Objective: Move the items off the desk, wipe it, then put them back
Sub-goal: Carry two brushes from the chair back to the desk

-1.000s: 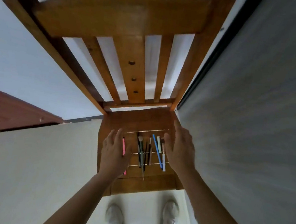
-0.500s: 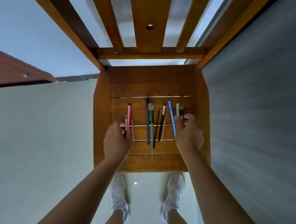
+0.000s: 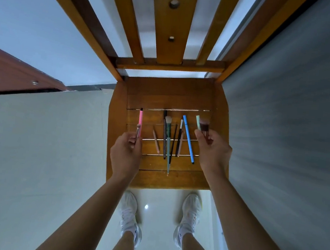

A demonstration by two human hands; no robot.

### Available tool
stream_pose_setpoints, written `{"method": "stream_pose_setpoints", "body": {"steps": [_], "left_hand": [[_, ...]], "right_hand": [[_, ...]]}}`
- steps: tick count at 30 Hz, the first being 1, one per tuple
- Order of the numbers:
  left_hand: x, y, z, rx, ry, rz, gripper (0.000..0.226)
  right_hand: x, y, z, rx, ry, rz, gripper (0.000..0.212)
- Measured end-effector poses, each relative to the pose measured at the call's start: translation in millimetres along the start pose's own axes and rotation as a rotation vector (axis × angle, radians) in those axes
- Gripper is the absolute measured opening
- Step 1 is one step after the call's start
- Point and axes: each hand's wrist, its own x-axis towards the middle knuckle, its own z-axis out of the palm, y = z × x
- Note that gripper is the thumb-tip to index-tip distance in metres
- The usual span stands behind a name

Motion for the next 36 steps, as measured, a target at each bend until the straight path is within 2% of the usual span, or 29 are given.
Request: {"method": "stream_pose_setpoints", "body": {"steps": [3,7,10,13,16,22,30,36], "left_hand": [[-18,38,-45,-0.065,0.056,0.077,0.013],[-57,114,-144,-0.154,0.145,0.134,0.019],[-98,163,-244,-0.223,0.326,0.170,0.014],[-148,186,-342,-0.323,0.508,0.159,0.007],[-208,177,-420,-0.435,0.645,0.156,0.007],[-307,97,-540,-0.509,0.890,0.101,0.005],[-471,-121,-697,-0.493,1.220,-0.018,0.008],[-586,-264,-776,-0.464,1.457,-0.182,0.009]], "right_hand": [[-18,-41,-38,0.095,0.003,-0.093,0.030],[-56,-132,-112,0.194,-0.024,-0.278,0.027],[-94,-219,-170,0.288,-0.058,-0.460,0.018],[-139,-303,-218,0.355,-0.098,-0.624,0.031],[-196,-372,-245,0.354,-0.151,-0.836,0.039],[-343,-455,-239,0.437,-0.292,-1.123,0.027],[-642,-492,-110,0.451,-0.531,-1.446,0.029],[-860,-482,-26,0.406,-0.855,-1.617,0.026]]}}
